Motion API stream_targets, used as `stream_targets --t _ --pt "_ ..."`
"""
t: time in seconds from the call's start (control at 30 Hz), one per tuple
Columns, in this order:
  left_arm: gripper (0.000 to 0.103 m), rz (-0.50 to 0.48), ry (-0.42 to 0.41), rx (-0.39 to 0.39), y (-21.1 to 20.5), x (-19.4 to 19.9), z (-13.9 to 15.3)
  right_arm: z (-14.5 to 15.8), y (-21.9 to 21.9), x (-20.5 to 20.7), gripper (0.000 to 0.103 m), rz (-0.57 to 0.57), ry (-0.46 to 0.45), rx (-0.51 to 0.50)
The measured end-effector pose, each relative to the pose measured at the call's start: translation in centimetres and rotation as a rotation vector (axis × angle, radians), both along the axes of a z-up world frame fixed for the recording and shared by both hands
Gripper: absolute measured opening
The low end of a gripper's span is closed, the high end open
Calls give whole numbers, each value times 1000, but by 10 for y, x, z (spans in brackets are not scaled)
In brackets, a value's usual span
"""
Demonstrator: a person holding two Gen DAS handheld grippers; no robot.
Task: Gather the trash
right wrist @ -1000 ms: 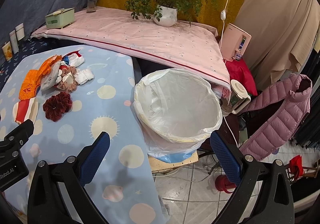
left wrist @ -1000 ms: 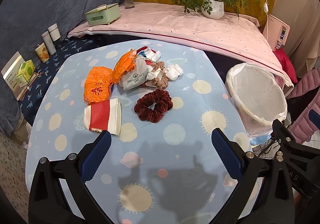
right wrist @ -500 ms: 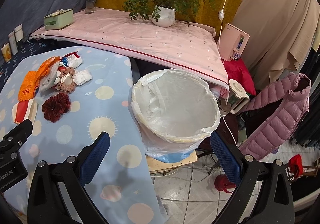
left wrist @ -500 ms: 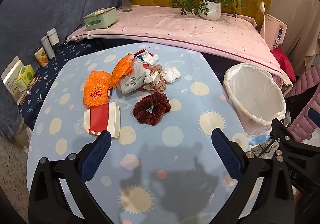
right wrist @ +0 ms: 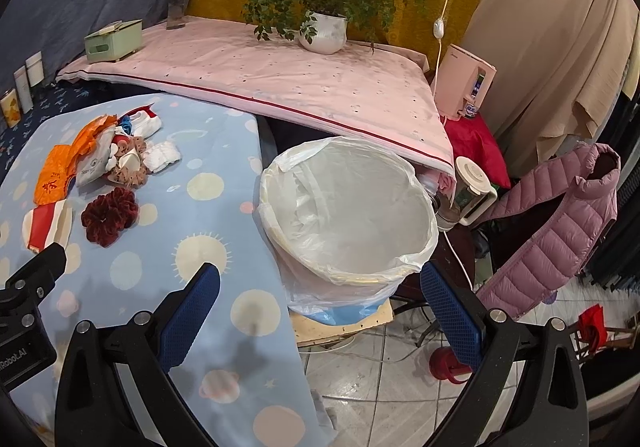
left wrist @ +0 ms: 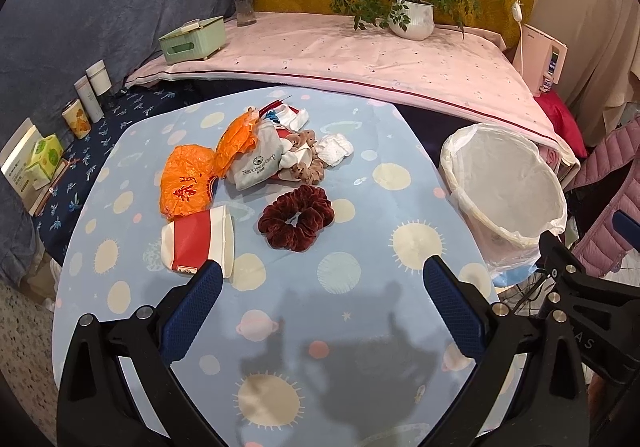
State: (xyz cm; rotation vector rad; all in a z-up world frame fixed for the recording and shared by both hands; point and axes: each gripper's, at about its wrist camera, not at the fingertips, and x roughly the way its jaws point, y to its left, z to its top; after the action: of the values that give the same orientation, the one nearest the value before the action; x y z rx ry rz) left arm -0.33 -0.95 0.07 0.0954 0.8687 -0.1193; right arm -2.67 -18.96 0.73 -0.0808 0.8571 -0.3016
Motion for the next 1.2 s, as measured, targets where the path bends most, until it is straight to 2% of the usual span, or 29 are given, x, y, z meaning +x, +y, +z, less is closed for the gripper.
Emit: stream_targets --t 0.3,0.6,0.77,0.93,1.2 --pt "96 35 -1 7 21 10 -10 -5 10 6 96 19 -7 8" --pt "96 144 20 5 76 31 -37 -22 52 23 96 83 -24 23" --pt "96 129 28 30 98 43 -57 -35 75 38 96 116 -16 47" --pt "96 94 61 7 114 58 -78 -44 90 54 96 132 -10 91" --pt "96 141 119 -1 132 81 -105 -56 108 81 96 143 6 164"
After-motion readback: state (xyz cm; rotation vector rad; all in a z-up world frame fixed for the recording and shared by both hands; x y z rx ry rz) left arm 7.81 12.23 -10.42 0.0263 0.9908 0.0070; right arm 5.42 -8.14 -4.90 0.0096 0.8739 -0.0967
